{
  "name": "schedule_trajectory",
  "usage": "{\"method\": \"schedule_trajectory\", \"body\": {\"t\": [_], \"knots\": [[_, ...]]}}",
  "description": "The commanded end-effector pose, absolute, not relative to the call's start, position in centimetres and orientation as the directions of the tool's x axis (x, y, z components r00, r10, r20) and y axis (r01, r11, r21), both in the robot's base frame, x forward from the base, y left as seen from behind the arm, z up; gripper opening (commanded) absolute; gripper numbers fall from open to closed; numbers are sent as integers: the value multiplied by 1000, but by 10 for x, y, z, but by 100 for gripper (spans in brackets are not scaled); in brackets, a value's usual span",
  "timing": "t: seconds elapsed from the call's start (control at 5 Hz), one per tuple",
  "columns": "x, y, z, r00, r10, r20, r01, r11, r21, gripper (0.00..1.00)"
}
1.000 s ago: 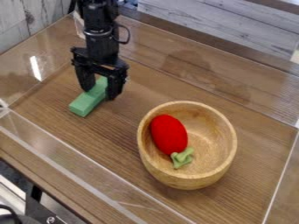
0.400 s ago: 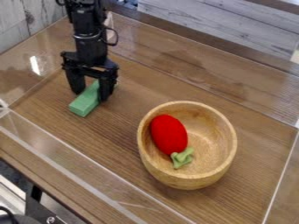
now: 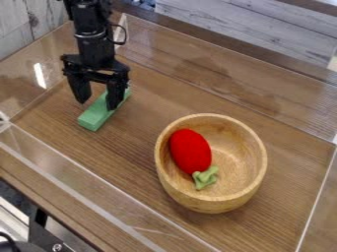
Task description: Put the green block in the brown bowl
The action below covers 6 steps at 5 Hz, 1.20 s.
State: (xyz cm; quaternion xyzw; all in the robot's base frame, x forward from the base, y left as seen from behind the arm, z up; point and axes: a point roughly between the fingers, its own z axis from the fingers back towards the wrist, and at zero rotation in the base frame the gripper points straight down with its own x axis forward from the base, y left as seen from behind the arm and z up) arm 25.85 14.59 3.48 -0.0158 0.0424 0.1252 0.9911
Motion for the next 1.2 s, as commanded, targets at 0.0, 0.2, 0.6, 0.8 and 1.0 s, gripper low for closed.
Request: {"method": "schedule_trajectory", "body": {"t": [0.0,0.2,0.6,0.8,1.0], "knots": [[264,152,59,976,216,-19,-216,976,-10,100],[263,153,60,975,222,-18,-222,975,-17,100],[255,150,56,977,214,-13,-215,976,-28,100],[250,144,37,976,217,-28,-218,976,-22,100],[246,139,29,975,219,-30,-219,975,-23,0]]}}
